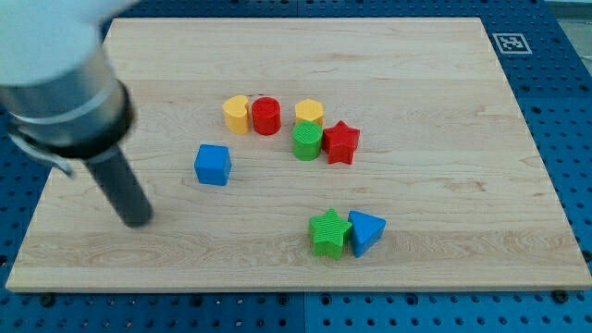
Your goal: Push the blue cube towards the top right side of the blue triangle
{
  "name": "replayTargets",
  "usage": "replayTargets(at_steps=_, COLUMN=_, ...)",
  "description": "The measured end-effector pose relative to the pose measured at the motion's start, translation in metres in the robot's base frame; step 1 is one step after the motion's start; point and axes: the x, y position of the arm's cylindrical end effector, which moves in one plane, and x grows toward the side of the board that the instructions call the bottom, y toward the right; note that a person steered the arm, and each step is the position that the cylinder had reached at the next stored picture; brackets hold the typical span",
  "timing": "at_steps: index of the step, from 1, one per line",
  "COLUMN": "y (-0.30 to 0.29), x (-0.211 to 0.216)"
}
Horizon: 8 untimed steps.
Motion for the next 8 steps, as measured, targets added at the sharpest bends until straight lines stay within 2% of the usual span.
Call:
replayTargets(at_steps=1, y=0.002, x=-0.048)
replayTargets(at_steps=2, y=0.064, x=-0.055)
replayTargets(at_steps=4, y=0.234, x=-0.055)
replayTargets(at_steps=5, y=0.24, x=-0.055)
replayTargets(at_steps=7, y=0.162, x=-0.054)
replayTargets(at_steps=8, y=0.18, x=-0.038)
